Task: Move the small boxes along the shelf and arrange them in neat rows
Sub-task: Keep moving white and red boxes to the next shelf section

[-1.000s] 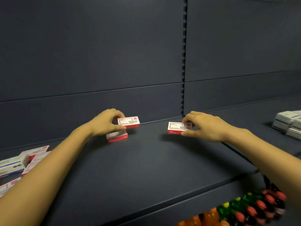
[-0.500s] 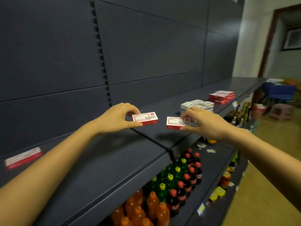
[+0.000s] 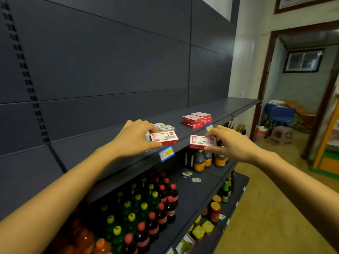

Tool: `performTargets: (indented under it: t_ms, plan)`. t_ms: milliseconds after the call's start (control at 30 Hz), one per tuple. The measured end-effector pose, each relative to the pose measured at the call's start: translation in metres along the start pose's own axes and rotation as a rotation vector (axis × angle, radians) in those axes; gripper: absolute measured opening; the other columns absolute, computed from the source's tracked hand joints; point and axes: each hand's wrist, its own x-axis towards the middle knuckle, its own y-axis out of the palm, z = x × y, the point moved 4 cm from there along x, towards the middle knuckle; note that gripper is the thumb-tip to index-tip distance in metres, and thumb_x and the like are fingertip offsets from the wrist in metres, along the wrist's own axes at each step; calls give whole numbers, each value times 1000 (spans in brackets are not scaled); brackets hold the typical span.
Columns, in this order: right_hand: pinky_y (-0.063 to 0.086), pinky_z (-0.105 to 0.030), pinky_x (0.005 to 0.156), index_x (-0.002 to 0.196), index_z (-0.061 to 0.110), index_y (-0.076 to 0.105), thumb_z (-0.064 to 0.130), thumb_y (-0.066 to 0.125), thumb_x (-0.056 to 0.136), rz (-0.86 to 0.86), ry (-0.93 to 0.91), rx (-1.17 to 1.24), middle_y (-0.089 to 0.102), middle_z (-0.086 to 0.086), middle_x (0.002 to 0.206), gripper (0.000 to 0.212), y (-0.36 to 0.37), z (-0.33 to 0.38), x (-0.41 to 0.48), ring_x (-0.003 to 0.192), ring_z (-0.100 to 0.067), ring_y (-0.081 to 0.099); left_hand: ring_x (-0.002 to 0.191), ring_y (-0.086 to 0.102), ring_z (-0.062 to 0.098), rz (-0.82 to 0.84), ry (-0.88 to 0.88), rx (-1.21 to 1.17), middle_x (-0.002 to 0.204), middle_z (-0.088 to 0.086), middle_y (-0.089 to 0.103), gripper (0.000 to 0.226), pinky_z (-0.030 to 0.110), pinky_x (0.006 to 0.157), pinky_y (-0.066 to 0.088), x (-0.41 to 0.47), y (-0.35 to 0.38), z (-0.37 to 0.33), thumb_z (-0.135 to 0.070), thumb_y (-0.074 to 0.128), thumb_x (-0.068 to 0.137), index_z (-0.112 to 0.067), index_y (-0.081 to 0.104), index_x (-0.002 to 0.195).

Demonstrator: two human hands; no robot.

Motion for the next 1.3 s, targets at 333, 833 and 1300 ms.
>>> performTargets:
  t_ms: [333,833,1300]
  plan:
    - [46,-31,79,124,26,51,45,60,84,32,-19,24,53,2,122,45,10,-109,24,108,-15,50,97,47,10,23,-74,29,119,-1,60,41,29,86,27,86,45,-46,-44,61,82,-19,57,114]
    - [47,-38,91,125,23,51,46,60,84,46,-101,120,53,1,124,48,37,-218,168,109,-16,51,102,57,19,65,-250,48,116,3,64,42,38,93,40,236,107,-17,-43,62,81,-13,59,111]
    - [45,-32,83,120,27,54,45,61,83,72,-278,253,54,5,120,42,70,-267,284,94,-8,47,96,55,16,107,-472,55,118,4,62,41,38,94,42,303,161,7,-38,62,83,-12,57,114]
